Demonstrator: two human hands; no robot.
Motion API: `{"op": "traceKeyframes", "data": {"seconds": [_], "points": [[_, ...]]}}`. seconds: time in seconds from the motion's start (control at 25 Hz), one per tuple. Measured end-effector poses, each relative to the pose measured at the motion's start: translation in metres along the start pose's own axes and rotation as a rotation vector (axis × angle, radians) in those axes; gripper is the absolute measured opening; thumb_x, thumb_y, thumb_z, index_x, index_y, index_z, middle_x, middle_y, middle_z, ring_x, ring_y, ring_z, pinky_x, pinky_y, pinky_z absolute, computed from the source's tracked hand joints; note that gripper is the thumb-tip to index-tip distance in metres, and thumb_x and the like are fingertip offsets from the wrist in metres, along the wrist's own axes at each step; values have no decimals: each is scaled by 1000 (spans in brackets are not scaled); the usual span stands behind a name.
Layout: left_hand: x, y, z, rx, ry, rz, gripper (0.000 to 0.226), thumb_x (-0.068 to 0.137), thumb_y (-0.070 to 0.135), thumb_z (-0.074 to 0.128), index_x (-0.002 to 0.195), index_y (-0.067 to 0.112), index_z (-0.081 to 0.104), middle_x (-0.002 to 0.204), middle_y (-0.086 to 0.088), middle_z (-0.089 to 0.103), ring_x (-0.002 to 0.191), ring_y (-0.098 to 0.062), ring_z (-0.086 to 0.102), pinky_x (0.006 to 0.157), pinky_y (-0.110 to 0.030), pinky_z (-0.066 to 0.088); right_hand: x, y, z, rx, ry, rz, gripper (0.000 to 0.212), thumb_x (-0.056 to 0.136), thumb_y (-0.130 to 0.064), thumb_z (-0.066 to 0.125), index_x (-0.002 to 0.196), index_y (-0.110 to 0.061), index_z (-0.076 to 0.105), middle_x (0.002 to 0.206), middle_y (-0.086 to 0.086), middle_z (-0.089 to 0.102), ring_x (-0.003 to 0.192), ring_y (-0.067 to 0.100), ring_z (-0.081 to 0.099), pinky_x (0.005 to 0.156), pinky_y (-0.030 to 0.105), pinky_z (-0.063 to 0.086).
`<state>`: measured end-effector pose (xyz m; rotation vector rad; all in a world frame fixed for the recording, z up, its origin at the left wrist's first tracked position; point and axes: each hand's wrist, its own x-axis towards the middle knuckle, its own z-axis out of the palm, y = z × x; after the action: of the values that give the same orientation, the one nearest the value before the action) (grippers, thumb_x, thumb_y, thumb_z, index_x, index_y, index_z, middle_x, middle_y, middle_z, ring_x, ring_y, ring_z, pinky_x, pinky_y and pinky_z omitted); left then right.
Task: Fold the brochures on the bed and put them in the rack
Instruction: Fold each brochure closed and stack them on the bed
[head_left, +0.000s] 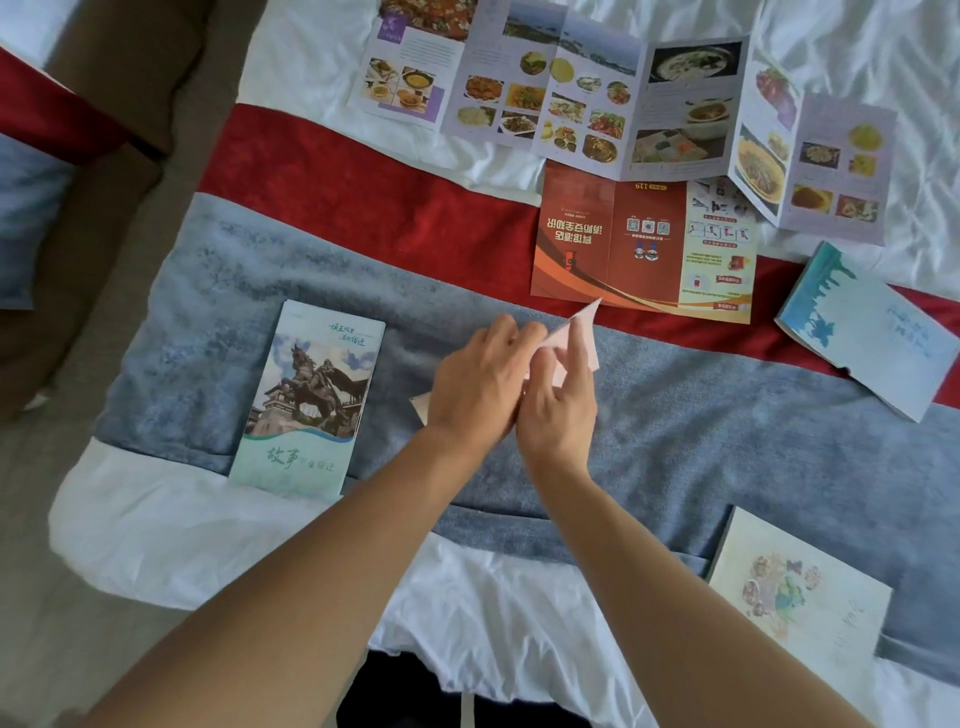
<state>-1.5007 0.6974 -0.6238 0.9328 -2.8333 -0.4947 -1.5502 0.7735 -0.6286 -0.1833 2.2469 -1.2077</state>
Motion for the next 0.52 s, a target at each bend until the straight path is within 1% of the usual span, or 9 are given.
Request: {"op": "traceKeyframes", "data": {"seconds": [0.08, 0.12, 0.2, 0.28, 0.32, 0.36, 0.44, 0.48, 0.52], "points": [[0, 4, -4, -83, -75, 15, 18, 94, 23, 60, 110, 18, 57, 92, 0, 57, 78, -21, 64, 48, -30, 35, 5, -4, -5, 75, 59, 69, 56, 95, -56, 43, 150, -51, 30, 123, -13, 63, 103, 3, 64, 93, 29, 48], [1, 4, -7, -172, -118, 30, 17, 93, 24, 57, 110, 19, 58, 93, 3, 60, 79, -22, 65, 51, -30, 36, 8, -4, -8, 83, 91, 105, 58, 93, -56, 46, 150, -50, 32, 119, -13, 66, 101, 3, 65, 95, 32, 50], [3, -1, -12, -371, -184, 26, 19, 94, 28, 48, 103, 25, 65, 92, 8, 67, 82, -20, 65, 58, -33, 44, 14, -3, -15, 84, 140, 128, 60, 92, -45, 50, 150, -45, 35, 110, -9, 71, 89, 4, 68, 90, 40, 55], [2, -9, -13, -569, -209, -79, 29, 95, 32, 43, 98, 30, 72, 90, 13, 72, 83, -10, 66, 67, -34, 53, 17, -4, -19, 78, 150, 98, 59, 95, -33, 52, 151, -40, 35, 103, -10, 71, 82, 7, 70, 81, 43, 59], [2, -13, -10, -673, -207, -164, 29, 94, 33, 44, 98, 30, 73, 90, 14, 73, 85, -5, 66, 71, -33, 55, 19, -5, -20, 42, 153, 74, 58, 96, -31, 52, 152, -38, 36, 100, -12, 70, 80, 7, 69, 78, 39, 59], [1, -16, -6, -756, -191, -253, 28, 92, 34, 47, 101, 31, 73, 93, 16, 73, 88, -1, 66, 76, -32, 56, 21, -6, -21, 3, 160, 50, 57, 97, -30, 53, 151, -37, 37, 97, -13, 68, 78, 3, 68, 74, 30, 57], [1, -23, 5, -796, -162, -407, 32, 91, 35, 52, 120, 30, 65, 111, 16, 69, 102, 0, 62, 91, -31, 53, 24, -12, -22, -24, 178, 21, 55, 96, -27, 55, 149, -36, 42, 94, -13, 69, 77, -6, 63, 63, 12, 47], [1, -27, 10, -788, -176, -479, 40, 92, 35, 54, 132, 29, 57, 123, 12, 64, 111, -4, 59, 97, -33, 50, 24, -15, -23, -10, 181, 13, 55, 94, -24, 56, 147, -36, 45, 92, -14, 69, 77, -8, 63, 61, 11, 46], [2, -32, 14, -792, -213, -552, 48, 93, 33, 56, 140, 29, 49, 132, 7, 59, 118, -10, 56, 100, -36, 47, 25, -18, -23, 8, 182, 4, 57, 92, -21, 56, 145, -38, 46, 91, -16, 69, 77, -7, 63, 61, 14, 48]]}}
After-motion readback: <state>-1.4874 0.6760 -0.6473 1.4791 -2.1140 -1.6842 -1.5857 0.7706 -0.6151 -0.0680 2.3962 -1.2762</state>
